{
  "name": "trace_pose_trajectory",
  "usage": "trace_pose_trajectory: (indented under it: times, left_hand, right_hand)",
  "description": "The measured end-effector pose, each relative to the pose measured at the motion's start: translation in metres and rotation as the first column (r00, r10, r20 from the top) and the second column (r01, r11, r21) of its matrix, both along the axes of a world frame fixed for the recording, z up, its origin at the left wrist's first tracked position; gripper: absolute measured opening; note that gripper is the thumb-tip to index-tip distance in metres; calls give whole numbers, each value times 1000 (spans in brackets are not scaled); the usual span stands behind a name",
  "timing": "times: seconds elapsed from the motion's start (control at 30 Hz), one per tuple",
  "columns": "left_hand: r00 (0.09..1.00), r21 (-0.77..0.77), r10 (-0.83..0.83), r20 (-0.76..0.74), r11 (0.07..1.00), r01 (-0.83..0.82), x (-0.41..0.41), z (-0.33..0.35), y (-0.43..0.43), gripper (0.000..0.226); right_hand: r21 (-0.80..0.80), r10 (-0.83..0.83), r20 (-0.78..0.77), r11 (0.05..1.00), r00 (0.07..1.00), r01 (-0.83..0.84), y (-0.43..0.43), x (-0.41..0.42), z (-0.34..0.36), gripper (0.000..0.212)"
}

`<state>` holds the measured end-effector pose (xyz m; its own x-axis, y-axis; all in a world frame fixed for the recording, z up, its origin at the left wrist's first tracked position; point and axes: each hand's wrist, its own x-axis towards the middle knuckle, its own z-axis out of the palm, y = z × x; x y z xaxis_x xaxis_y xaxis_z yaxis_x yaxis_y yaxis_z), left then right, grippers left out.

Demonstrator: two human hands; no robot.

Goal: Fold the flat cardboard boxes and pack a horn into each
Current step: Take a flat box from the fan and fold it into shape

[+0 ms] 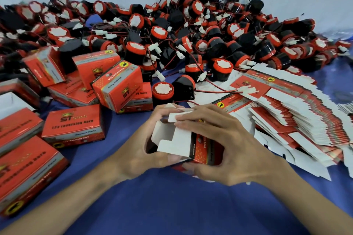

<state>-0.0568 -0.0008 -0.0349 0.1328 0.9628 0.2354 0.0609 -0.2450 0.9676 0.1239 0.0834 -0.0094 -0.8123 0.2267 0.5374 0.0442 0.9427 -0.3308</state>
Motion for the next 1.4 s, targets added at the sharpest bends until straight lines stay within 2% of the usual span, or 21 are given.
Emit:
trace_pose_trajectory:
  times: [0.17,0.43,0.63,0.73,0.83,1.0,1.1,1.23,1.3,1.4]
  left_hand:
    - [999,-18,35,6,999,-35,-4,-5,-1,71]
    - [997,38,68,27,997,-69,-1,-3,-2,84]
    - [992,88,111,64,989,-116,0,-3,-2,64]
    - [966,82,249,65,964,-254,1,-6,0,42]
    - [934,107,358,16,928,-357,5,-7,-1,42]
    - [909,182,416,9,894,-410,10,-5,1,41]
    - [910,254,413,36,877,-408,12,-4,1,38]
    - [869,379,482,-116,830,-410,10,-3,1,28]
    - [841,385,502,-202,830,-404,8,0,0,22]
    - [836,360,464,-294,864,-353,4,0,0,22]
  right_hand:
    - [-29,-16,44,999,999,17,3,1,0,43]
    - [-35,-31,-26,999,999,31,2,-2,-7,41]
    - [-75,-25,-138,997,990,15,-2,-6,-14,36]
    - [-172,-103,-68,981,992,90,-3,-7,-14,41]
    - [-244,-138,15,960,990,138,-4,-9,-11,44]
    - [-256,-111,-165,964,980,66,-6,-11,-10,35]
    - [-240,-92,-246,970,965,31,-8,-13,-14,38]
    - [-278,-92,-265,960,960,16,-7,-14,-18,41]
    - [-299,-94,-262,954,960,11,-7,-14,-18,44]
    - [-252,-96,-256,967,962,29,-8,-17,-19,45]
